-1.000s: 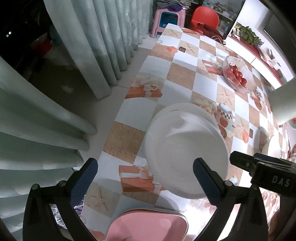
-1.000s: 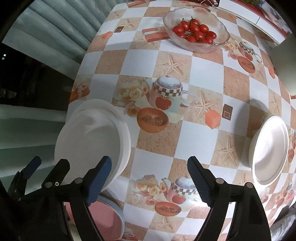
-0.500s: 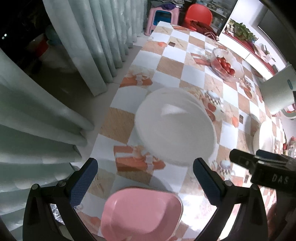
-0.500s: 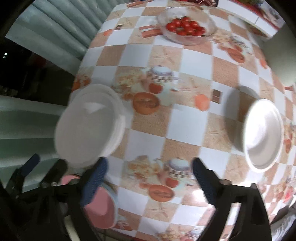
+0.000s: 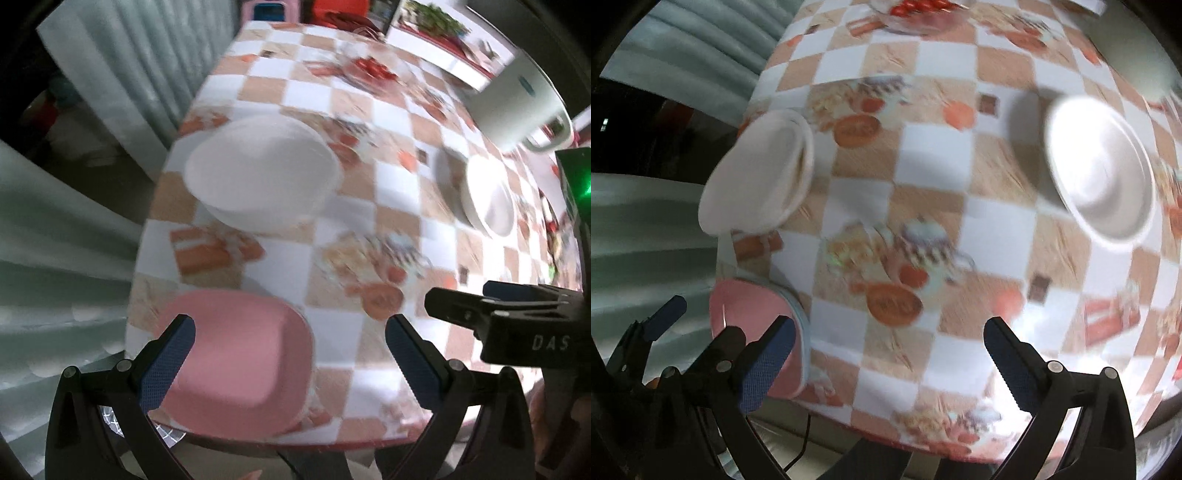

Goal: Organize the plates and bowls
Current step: 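Move both grippers toward another white disposable plate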

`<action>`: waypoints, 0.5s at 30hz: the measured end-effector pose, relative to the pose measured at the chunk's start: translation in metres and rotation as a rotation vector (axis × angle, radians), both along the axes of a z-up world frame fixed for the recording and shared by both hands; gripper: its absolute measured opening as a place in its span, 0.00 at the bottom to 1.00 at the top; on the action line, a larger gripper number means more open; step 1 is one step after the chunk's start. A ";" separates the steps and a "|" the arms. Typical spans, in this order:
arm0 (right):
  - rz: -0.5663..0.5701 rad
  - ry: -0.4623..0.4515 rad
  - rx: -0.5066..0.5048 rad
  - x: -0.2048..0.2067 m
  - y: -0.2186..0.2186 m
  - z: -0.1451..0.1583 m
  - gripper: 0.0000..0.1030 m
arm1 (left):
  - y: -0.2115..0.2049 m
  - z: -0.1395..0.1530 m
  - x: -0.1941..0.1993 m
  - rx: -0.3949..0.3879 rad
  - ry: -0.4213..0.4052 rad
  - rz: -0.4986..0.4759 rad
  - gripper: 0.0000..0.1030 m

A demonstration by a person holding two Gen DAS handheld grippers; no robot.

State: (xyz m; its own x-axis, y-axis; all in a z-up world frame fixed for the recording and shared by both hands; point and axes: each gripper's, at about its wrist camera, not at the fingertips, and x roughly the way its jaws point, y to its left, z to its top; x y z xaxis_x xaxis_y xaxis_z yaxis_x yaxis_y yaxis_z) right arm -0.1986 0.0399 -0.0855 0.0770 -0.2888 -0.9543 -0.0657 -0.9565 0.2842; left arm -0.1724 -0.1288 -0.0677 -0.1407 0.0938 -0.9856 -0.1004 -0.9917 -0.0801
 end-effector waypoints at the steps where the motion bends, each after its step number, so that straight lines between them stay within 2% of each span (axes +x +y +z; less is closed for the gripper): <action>1: -0.013 -0.008 -0.002 0.006 0.007 -0.001 1.00 | 0.007 0.000 0.005 0.007 -0.014 -0.019 1.00; 9: -0.167 -0.074 0.021 0.059 0.078 -0.011 1.00 | 0.062 -0.010 0.033 0.016 -0.100 -0.150 1.00; 15: -0.275 -0.106 0.040 0.082 0.129 -0.017 1.00 | 0.098 -0.007 0.031 0.015 -0.109 -0.204 1.00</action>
